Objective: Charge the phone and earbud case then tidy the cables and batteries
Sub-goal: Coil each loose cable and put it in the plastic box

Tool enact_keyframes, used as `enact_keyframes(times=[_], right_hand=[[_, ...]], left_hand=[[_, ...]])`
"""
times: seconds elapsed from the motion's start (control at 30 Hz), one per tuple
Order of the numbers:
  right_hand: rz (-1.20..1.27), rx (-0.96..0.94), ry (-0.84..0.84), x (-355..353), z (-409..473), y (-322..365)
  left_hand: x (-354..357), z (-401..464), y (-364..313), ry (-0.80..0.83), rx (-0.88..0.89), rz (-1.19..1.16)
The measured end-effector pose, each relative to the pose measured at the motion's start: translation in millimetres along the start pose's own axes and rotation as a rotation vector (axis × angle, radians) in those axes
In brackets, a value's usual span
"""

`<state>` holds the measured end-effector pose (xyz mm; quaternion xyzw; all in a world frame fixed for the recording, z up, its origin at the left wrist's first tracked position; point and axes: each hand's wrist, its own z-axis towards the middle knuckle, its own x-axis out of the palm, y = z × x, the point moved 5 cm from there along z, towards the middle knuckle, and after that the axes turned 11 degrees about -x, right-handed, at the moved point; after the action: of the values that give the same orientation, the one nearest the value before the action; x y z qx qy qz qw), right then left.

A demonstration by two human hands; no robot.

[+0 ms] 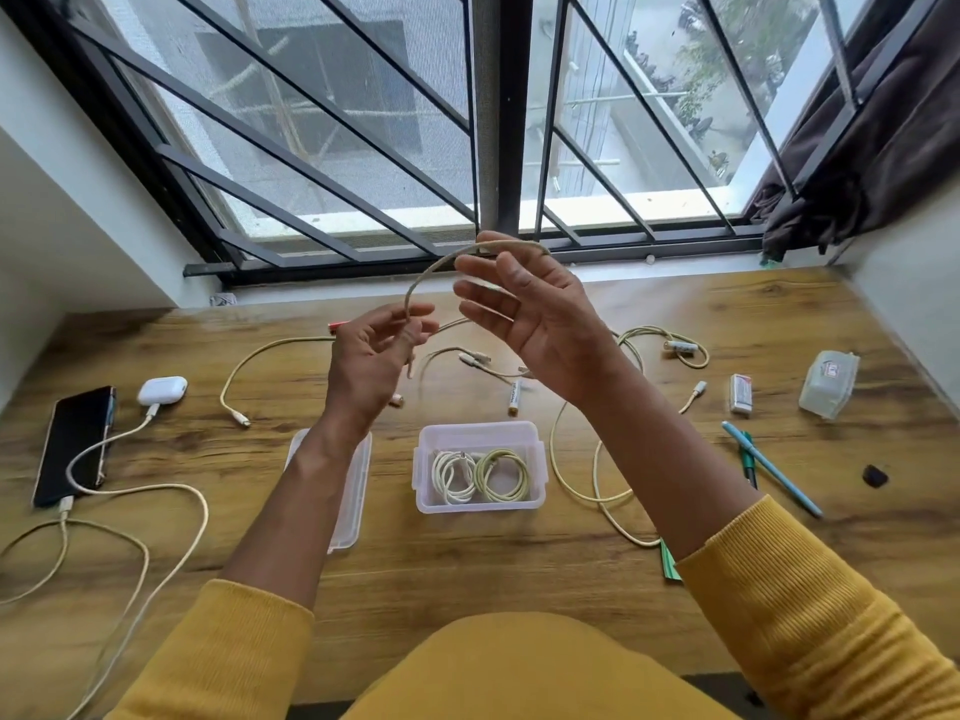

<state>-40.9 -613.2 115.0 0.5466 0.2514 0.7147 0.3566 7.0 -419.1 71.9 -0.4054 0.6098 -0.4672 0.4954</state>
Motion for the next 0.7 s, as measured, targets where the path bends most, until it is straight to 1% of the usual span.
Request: enact_keyframes(times=[0.07,0.2,0.3,0.43,0.57,0.63,0.7], right_hand=[[-0.158,0.022,-0.005,-7,-3,-9],[-0.596,0.105,0.043,-14,-11,-38],[-0.826,0.174,0.128,-15,-18,-65],[-1.103,0.194,0.207,-21,-26,-85],[-1.285,0.201,0.209,-38,-36,-90],[-1.323,0.188,0.156,-46,-39,-87],[-1.274,0.165,0.058,-55,-39,-82]], left_hand=[[-1,1,-5,0.018,-0.031,-0.094],[2,-6,-24,0.089,-0.057,-0.232],[7,-11,-39,0.14,-0.059,-0.278],[6,-13,-56,0.204,-0.059,-0.369],[-5,-9,-63,0.189,-0.081,-0.496],[-12,-5,-59,0.152,-0.111,-0.563],[-19,-1,-50,0.089,-0.161,-0.617]])
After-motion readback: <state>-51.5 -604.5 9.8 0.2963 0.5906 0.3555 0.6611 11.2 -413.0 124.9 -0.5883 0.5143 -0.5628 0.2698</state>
